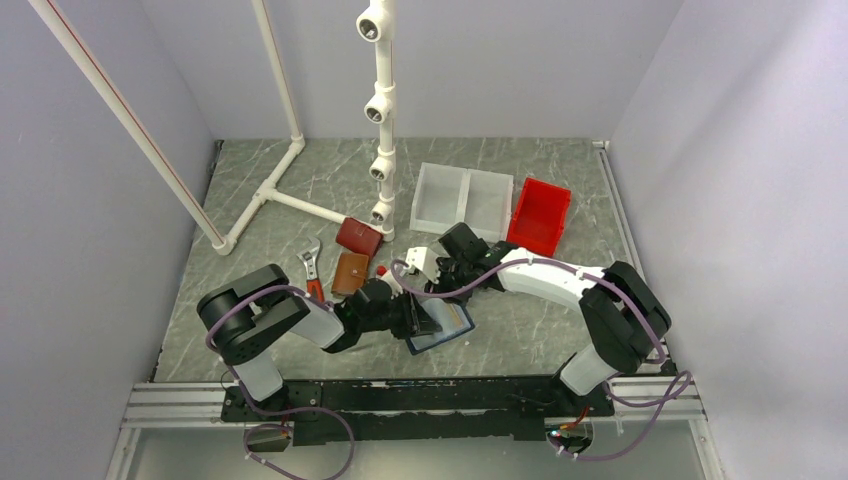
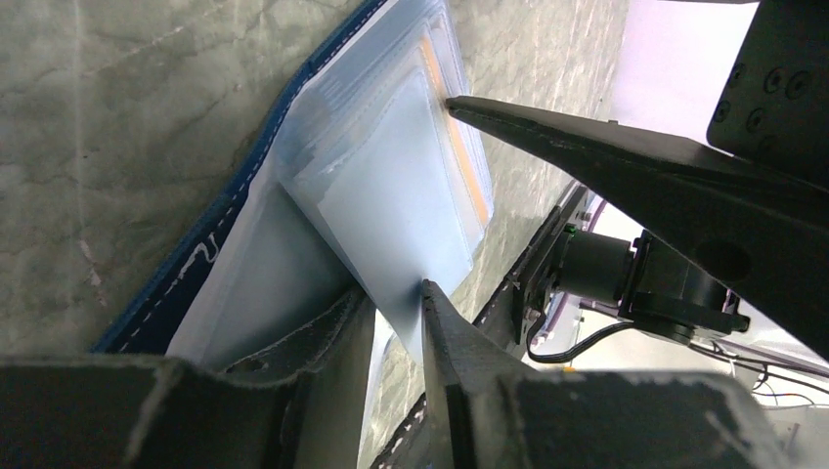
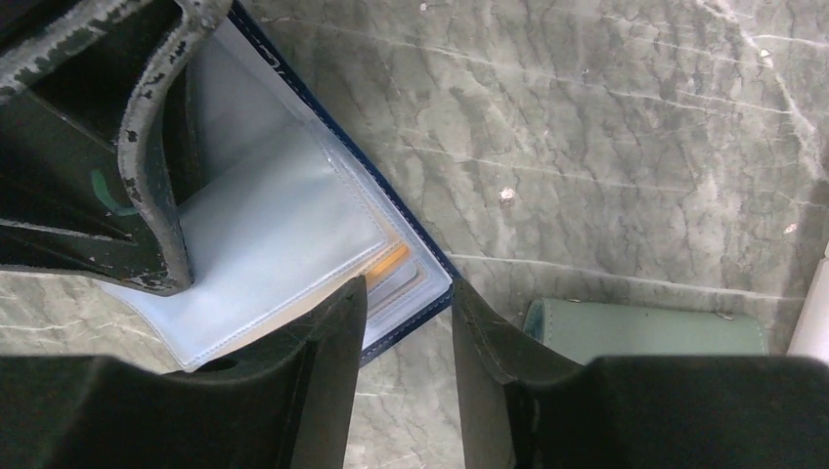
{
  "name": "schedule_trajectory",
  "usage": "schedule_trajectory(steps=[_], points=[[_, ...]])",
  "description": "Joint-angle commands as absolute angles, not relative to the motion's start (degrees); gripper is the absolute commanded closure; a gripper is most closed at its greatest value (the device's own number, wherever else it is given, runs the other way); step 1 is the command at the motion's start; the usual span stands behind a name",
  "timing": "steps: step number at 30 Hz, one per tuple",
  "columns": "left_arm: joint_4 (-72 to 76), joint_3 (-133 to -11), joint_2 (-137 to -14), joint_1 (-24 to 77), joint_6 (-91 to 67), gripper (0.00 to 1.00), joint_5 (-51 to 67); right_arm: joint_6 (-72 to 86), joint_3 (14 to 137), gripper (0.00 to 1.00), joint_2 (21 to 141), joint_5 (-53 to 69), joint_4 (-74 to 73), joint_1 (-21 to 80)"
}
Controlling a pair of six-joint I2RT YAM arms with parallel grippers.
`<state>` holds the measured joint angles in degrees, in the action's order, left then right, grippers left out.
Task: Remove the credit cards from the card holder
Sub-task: Open the card holder at the center of the board.
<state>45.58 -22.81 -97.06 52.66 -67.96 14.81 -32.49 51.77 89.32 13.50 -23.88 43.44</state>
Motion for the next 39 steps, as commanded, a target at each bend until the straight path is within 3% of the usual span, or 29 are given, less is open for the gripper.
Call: schedule_trajectory(steps=[1,15,21,30,37,39], points=[[45.0,-20.7,-98.2,51.9,-68.9,0.69,13.4,-30.7,51.8,0.58,91.8,15.8,-24.7,44.5],[51.9,-17.7,-99.9,50.5,-72.1,0.66,13.1,-28.1,52.9,0.48,93.1,17.1,-25.3,45.3],[52.5,-17.1,-100.9,50.2,-72.8,0.75,12.6,-27.4,53.5,0.46,92.0,18.7,-25.9,45.2],[49.2,-17.1,-98.8,49.7,-71.7,0.74,12.3,-26.1,53.8,0.46,92.7,18.6,-25.8,45.2],[44.7,-16.8,-96.2,49.6,-70.7,0.98,11.0,-24.7,54.1,0.46,90.8,18.4,-25.7,43.0],[43.7,-16.9,-95.7,49.6,-70.2,1.0,10.8,-24.7,54.1,0.46,90.1,19.1,-25.7,42.4]])
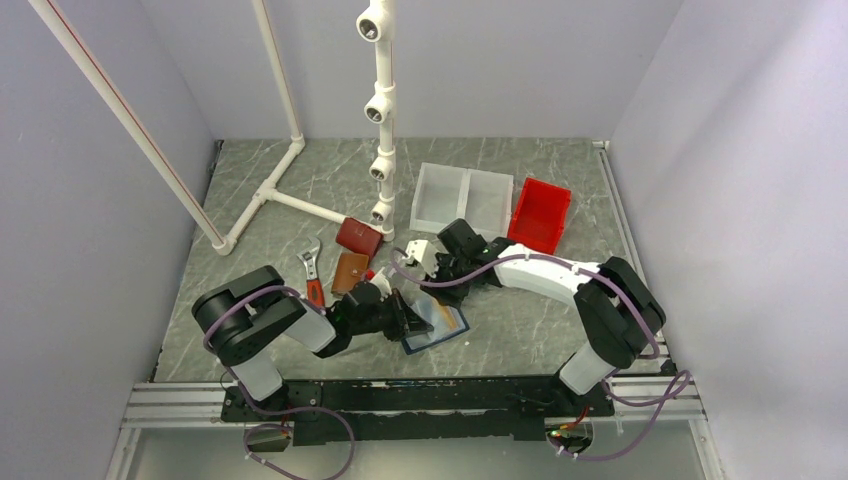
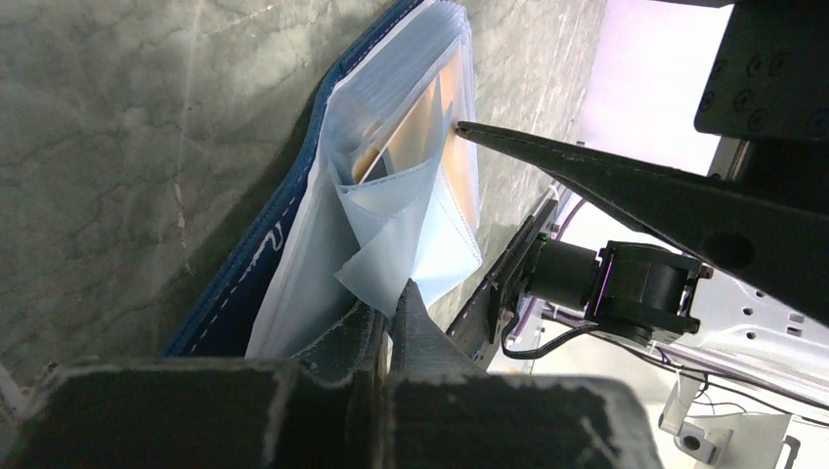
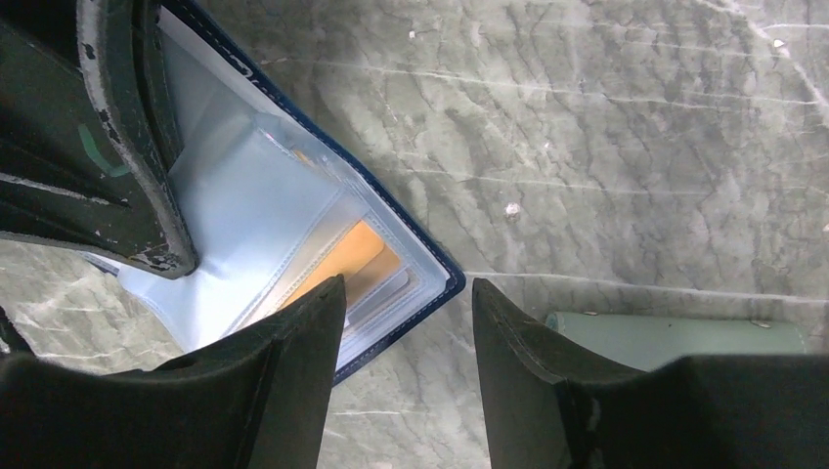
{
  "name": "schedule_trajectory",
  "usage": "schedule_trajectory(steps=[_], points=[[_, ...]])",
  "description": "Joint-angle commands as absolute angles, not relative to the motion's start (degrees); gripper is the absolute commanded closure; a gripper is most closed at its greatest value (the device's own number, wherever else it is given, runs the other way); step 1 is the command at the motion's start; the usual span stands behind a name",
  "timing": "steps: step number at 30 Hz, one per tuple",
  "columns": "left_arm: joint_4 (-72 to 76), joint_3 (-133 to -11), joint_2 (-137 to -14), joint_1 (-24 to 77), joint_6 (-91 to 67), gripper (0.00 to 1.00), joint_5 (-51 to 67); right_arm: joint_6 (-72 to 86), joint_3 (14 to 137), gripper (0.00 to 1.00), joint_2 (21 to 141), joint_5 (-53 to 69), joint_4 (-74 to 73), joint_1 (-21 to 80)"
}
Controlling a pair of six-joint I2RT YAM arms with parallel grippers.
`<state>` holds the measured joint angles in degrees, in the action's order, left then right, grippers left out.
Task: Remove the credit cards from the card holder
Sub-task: Open the card holder at the center of the board.
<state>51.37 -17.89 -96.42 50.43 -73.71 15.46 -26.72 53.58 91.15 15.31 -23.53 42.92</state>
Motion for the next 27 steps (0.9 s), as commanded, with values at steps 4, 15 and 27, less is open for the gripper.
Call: schedule_trajectory(steps=[4,15,27], points=[[43.5,-17.1,-95.7,49.6,-69.6,1.0,11.3,-24.5,54.1,0.46,89.5,21.6,-25.8,42.1],[46.0,-18.0,-97.0,49.4,-68.1,1.0,13.7,-19.3,53.1,0.5,90.6,15.1,-21.8,42.1],[48.9,-18.8,-99.5,49.4,-67.9,0.99,15.7,-16.3,52.6,0.6,92.4,11.3,-19.4,42.8]])
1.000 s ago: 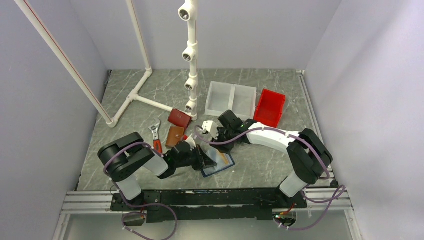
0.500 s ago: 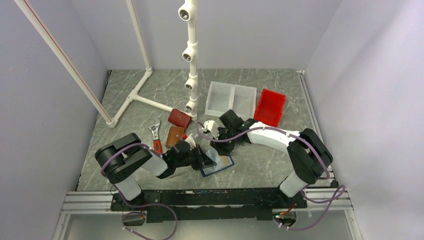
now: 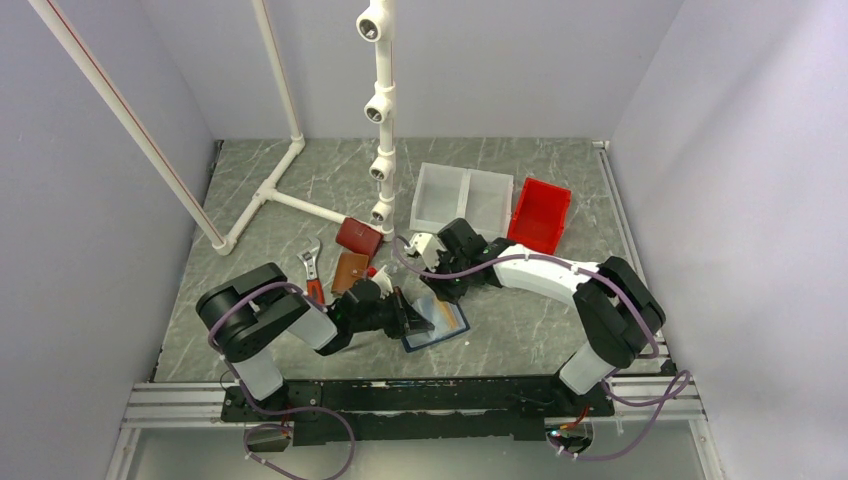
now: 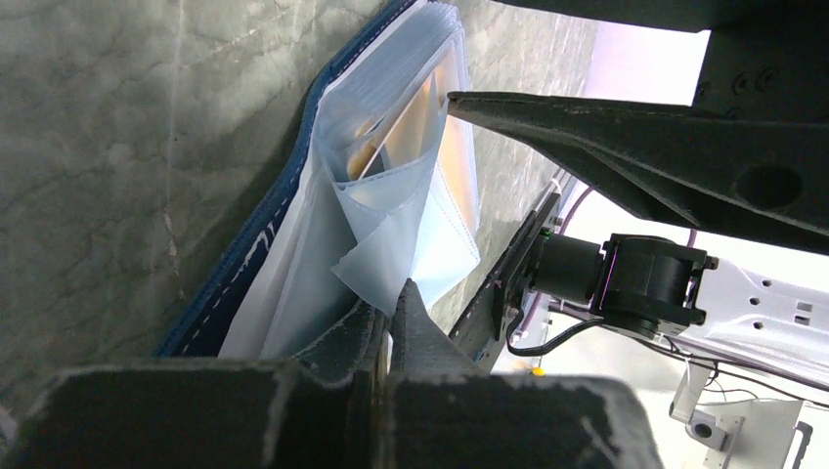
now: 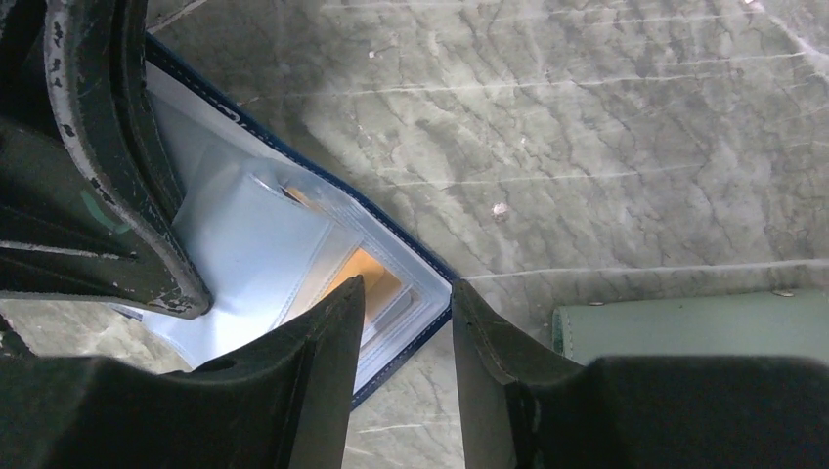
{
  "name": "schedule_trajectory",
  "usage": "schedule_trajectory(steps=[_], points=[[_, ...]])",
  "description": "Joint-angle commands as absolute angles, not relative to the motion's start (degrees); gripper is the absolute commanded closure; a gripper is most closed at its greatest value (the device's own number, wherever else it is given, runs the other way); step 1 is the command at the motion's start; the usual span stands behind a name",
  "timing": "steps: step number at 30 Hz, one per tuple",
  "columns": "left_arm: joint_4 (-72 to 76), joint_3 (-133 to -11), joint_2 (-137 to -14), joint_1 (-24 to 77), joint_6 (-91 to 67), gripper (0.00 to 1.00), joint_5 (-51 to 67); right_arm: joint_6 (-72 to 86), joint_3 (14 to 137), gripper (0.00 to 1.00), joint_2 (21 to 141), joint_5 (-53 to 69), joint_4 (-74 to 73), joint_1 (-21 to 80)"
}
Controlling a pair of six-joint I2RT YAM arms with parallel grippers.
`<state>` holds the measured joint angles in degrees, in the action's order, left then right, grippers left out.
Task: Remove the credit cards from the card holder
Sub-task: Open the card holder at the center of the board.
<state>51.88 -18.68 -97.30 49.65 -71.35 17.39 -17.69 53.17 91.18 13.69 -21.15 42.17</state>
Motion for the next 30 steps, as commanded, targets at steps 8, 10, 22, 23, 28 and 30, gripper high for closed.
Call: schedule_trajectory(steps=[8,10,22,23,28,30], points=[[49.3,-18.6,-99.5,49.0,-68.0,0.91,15.7,-17.0,52.8,0.53,93.9,9.9,-19.6,45.4],[49.8,-18.4,-99.7,49.0,-68.2,0.89,15.8,-17.2,52.8,0.5,94.2,10.1,-19.7,45.8],[53.1,-17.1,-100.6,48.5,-69.1,0.64,16.4,-18.0,53.3,0.44,94.6,13.1,-20.7,46.6],[52.9,-17.1,-100.4,48.5,-69.0,0.61,16.4,-18.1,53.3,0.44,94.7,13.2,-20.8,46.7],[50.3,-16.8,-98.0,48.5,-68.3,0.47,15.9,-18.4,53.4,0.43,94.6,13.9,-21.2,46.9],[48.5,-17.0,-97.0,48.5,-68.1,0.45,15.4,-18.2,53.6,0.43,94.6,14.6,-21.3,46.9]])
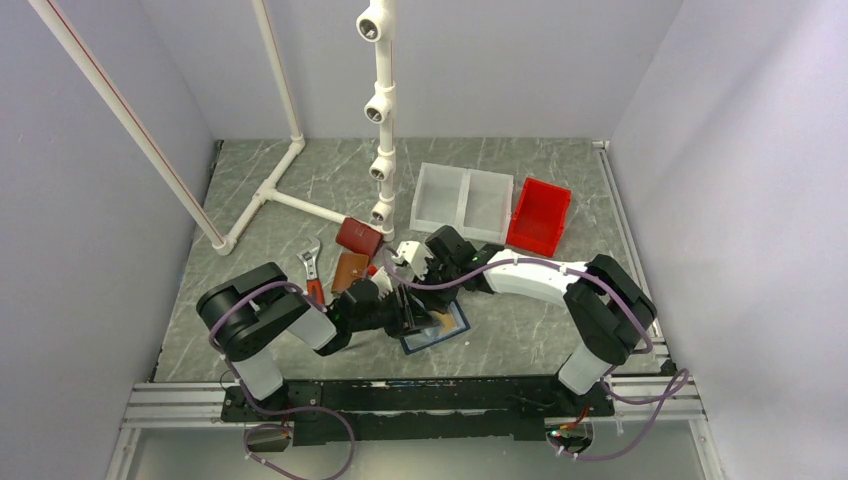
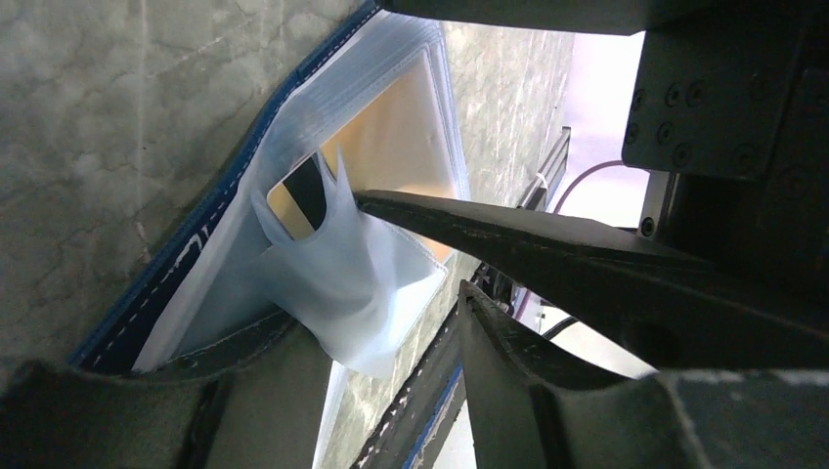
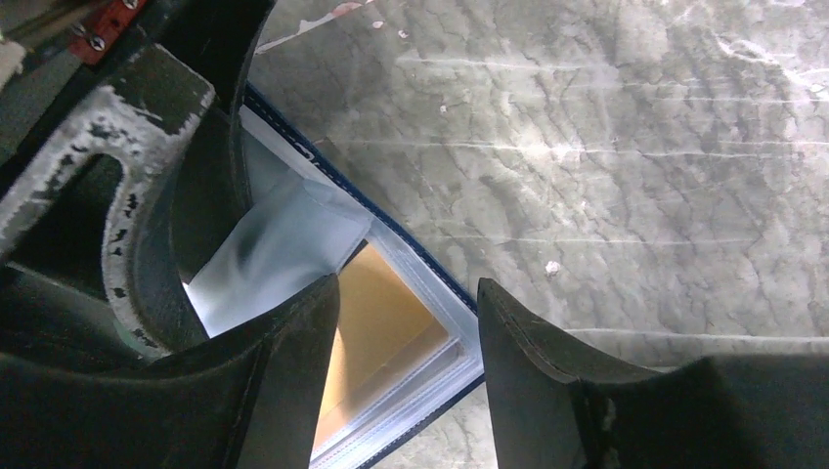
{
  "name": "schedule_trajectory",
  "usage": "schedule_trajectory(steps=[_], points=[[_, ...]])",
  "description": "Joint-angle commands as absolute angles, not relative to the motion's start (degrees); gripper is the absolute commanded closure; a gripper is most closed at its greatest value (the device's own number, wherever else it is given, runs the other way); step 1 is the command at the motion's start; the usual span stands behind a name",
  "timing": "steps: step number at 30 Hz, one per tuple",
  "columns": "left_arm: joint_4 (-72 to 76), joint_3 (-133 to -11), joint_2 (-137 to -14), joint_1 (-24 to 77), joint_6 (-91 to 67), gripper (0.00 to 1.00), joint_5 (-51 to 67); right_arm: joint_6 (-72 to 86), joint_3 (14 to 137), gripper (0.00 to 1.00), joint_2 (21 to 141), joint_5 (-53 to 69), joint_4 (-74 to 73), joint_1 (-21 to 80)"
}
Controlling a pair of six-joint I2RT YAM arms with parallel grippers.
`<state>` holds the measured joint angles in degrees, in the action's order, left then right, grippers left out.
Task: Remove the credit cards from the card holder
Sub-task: Open the card holder at the center of the board.
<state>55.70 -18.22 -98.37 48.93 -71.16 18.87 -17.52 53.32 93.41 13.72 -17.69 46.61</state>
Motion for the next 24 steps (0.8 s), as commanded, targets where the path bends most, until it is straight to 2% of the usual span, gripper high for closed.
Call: schedule_trajectory(steps=[1,8,15,20,24], points=[[47.5,-17.2,-96.5,48.5,-68.0,0.45,15.2,-18.2,53.7,0.43,94.6,15.1,-21.4,46.9],[38.4,-19.2,-95.3,48.5,-68.4,0.47,12.9,-17.9,54.3,0.39,94.4,20.2,-22.8,46.9],[32.3,-19.8,-93.7,48.5,-68.2,0.69,10.5,-17.6,54.6,0.38,94.0,20.9,-23.2,46.5],[28.9,-20.0,-92.6,48.4,-67.3,0.89,9.5,-17.9,54.9,0.37,93.2,20.5,-23.6,45.4],[28.1,-19.7,-91.8,48.5,-66.9,0.94,9.2,-18.9,55.0,0.37,90.8,20.1,-23.9,43.4]])
